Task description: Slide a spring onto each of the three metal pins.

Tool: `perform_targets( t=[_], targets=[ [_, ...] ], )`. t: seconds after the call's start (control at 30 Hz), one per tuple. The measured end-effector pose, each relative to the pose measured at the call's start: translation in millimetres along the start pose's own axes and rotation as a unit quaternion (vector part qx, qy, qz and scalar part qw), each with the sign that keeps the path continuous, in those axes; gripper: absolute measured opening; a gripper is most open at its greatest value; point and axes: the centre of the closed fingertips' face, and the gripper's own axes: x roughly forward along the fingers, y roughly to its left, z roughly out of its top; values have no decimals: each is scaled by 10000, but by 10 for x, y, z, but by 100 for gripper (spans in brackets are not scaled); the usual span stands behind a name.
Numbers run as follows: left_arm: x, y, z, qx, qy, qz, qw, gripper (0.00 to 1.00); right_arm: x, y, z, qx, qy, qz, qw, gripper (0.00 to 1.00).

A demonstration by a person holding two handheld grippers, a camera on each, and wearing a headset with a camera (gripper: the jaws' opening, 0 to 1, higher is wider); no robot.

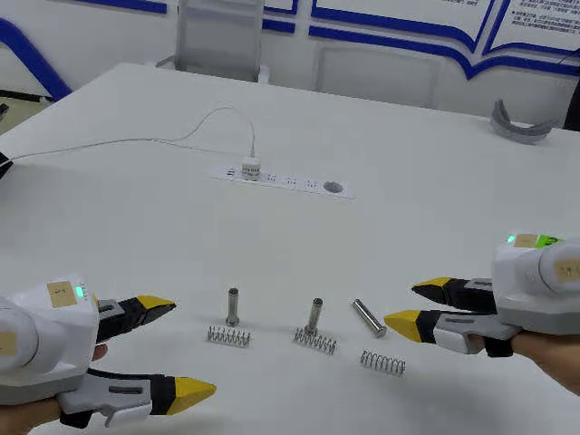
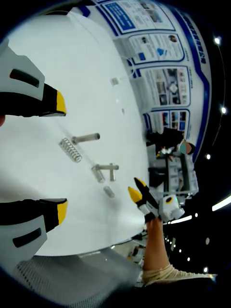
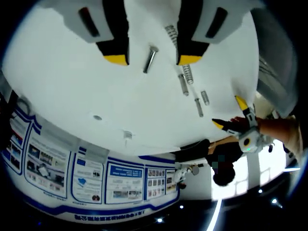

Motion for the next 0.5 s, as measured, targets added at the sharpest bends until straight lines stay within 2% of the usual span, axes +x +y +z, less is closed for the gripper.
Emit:
perform_targets(
  t=[0.3, 0.5],
  targets=[
    [6, -5, 9, -11, -3, -14, 10000, 70, 156, -54, 47, -26, 187, -91, 9998, 34],
    [17, -12, 12, -5, -7, -32, 10000, 70, 291, -85, 20, 34, 409, -204, 9990, 31]
  ],
)
